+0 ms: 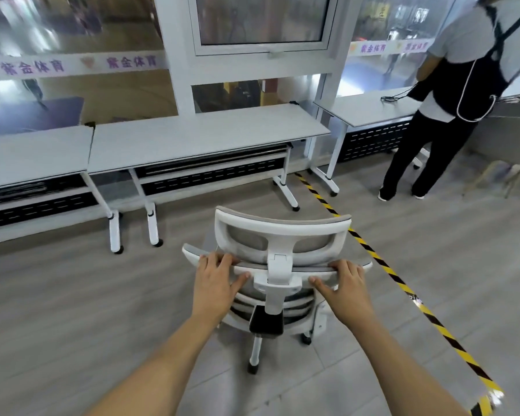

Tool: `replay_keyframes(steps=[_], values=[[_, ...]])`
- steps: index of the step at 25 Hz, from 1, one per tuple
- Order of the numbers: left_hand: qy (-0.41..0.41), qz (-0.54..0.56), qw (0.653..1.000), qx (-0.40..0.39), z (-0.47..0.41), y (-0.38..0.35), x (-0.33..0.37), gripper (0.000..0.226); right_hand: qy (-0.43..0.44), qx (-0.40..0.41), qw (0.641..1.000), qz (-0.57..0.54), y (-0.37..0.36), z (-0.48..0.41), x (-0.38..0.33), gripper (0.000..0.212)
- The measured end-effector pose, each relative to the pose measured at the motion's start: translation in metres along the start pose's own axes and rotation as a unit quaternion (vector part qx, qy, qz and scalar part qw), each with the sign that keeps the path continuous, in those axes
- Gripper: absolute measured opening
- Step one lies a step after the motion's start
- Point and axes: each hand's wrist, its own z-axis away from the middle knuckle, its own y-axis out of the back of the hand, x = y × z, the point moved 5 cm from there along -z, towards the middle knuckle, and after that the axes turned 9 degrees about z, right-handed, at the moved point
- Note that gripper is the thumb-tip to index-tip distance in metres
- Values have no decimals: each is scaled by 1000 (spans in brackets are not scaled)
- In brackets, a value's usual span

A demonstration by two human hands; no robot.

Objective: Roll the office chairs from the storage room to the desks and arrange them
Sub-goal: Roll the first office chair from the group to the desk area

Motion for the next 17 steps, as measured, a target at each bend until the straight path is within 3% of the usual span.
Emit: replay_keyframes(steps=[11,17], values=[[82,6,996,28,-252,-101,18,41,86,-38,995,-21,-29,-324,46,57],[123,8,992,36,-336,-135,11,32,101,-46,994,-12,-49,-425,47,57]])
